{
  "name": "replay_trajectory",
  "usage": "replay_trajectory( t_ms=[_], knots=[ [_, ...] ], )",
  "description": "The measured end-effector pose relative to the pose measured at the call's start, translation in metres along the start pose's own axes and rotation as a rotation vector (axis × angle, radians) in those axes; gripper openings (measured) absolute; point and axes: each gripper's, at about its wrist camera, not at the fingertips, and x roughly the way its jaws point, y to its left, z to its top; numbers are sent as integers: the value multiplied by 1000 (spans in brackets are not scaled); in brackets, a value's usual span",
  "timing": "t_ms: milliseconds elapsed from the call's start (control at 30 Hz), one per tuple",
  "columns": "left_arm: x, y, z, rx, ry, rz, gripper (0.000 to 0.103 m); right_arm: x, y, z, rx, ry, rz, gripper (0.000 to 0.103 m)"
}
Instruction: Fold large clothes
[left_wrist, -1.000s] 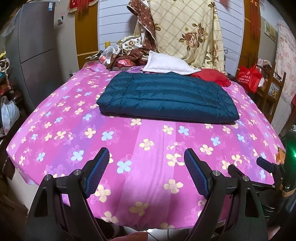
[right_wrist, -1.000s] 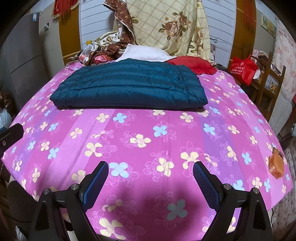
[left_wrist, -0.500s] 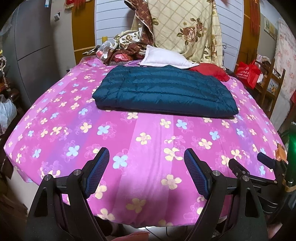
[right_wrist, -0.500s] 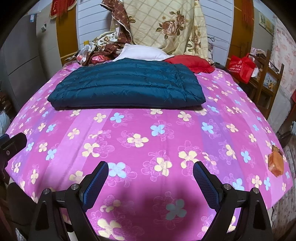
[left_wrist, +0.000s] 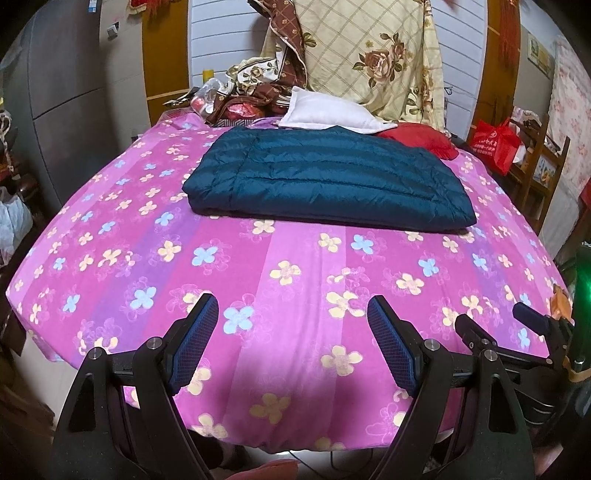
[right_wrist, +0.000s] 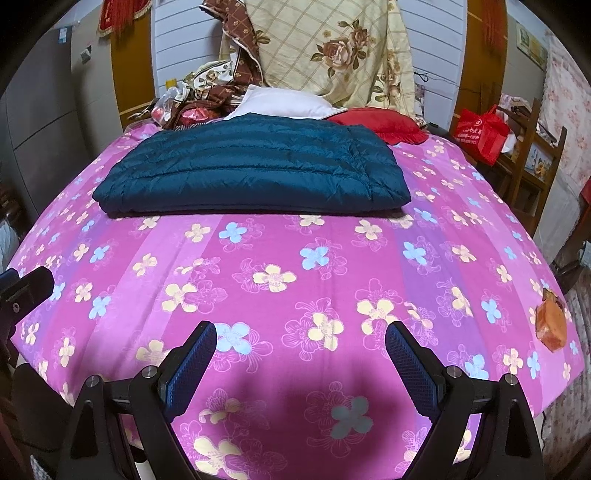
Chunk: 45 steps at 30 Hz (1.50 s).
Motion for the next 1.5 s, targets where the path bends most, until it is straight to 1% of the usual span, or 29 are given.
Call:
replay_trajectory(
  t_ms=[467,567,667,767,900,1000,1067,1133,1233,1400,1500],
  knots=[
    [1,-3,-1,9,13,-26,83,3,-1,0,1,-3,-2,91],
    [-4,-2,-1,16,19,-10,83,10,-5,3,22,-7,-13,91],
    [-17,-1,-4,30,-17,30,83,19,-9,9,71,-8,2,91],
    [-26,2,-5,33,-36,58,83,24,-4,16,86,-11,24,91],
    [-44,7,-2,19,-49,88,83,26,10,28,63,-14,40,91],
    [-64,11,0,28,-103,145,83,24,21,38,44,-23,56,91],
    [-75,16,3,23,-132,167,83,20,30,42,25,-30,69,91],
    [-85,25,4,-4,-158,174,83,15,38,44,6,-37,79,91],
    [-90,32,3,-34,-162,176,83,3,45,40,-19,-59,87,91],
    [-94,34,1,-51,-164,187,83,-10,47,27,-55,-90,67,91],
    [-96,32,2,-50,-171,189,83,-15,45,21,-58,-101,70,91]
  ],
)
